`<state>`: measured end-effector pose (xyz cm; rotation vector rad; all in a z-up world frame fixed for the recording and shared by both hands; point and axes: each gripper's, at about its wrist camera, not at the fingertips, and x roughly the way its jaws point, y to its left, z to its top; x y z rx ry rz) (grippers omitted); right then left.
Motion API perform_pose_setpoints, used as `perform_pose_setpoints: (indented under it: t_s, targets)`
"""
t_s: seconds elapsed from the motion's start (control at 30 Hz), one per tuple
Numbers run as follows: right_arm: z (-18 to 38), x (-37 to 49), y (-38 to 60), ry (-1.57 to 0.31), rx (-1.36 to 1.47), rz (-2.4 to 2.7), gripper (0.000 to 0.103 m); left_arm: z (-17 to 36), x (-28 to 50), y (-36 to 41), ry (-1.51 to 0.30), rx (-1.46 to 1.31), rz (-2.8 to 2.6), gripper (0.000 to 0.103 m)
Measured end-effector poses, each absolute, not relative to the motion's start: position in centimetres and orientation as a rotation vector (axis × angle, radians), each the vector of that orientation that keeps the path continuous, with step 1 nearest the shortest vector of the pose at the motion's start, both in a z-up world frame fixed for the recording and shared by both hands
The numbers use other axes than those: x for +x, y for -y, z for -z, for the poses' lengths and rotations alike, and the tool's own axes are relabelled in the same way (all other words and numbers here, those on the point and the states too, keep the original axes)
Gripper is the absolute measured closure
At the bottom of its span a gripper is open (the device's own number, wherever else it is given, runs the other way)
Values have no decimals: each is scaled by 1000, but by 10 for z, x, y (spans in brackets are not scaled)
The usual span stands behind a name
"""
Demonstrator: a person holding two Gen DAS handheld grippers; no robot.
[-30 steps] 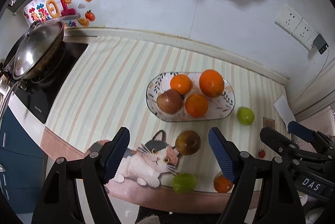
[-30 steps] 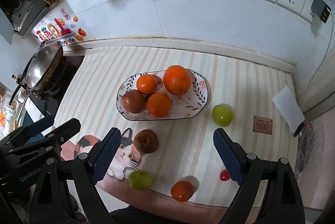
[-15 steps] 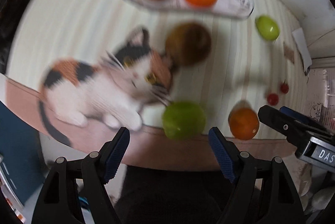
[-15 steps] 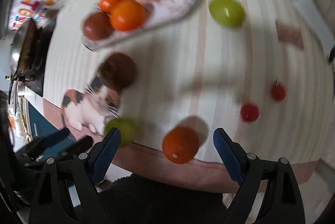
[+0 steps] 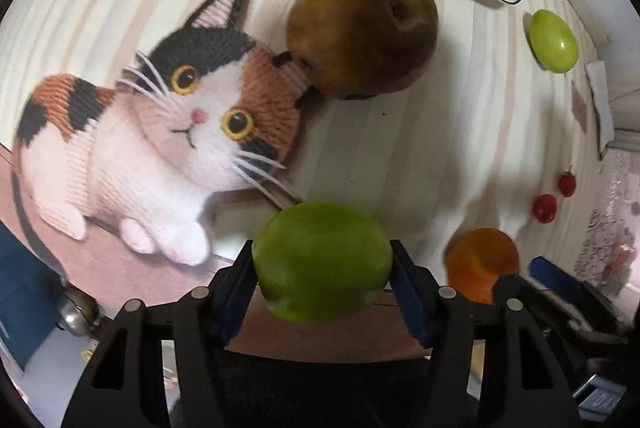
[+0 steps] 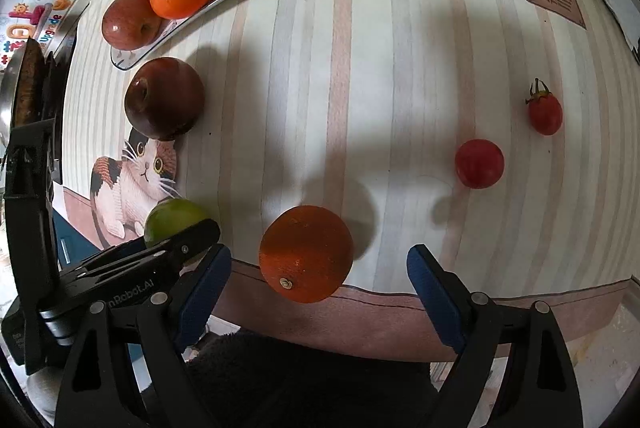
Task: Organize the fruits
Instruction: 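Grasp the green apple with the left gripper while the right grasps a tangerine, then place the green apple and tangerine onto the plate and release both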
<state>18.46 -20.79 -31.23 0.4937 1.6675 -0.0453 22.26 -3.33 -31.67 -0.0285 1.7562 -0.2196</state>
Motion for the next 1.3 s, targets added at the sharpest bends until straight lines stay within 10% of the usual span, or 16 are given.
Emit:
perform_pose_setpoints:
  t_s: [0.23,0.4,1.3]
  targets:
    - [330,190,199,-1706,497,26,17,315,224,5,-1760,-65,187,42]
    - [347,189,191,-1745,497,0,45,311,234,12,-1733,-18,171,42]
    - [254,326,218,-1436,418,-16,46,167,347,14,-1404,-57,268,43]
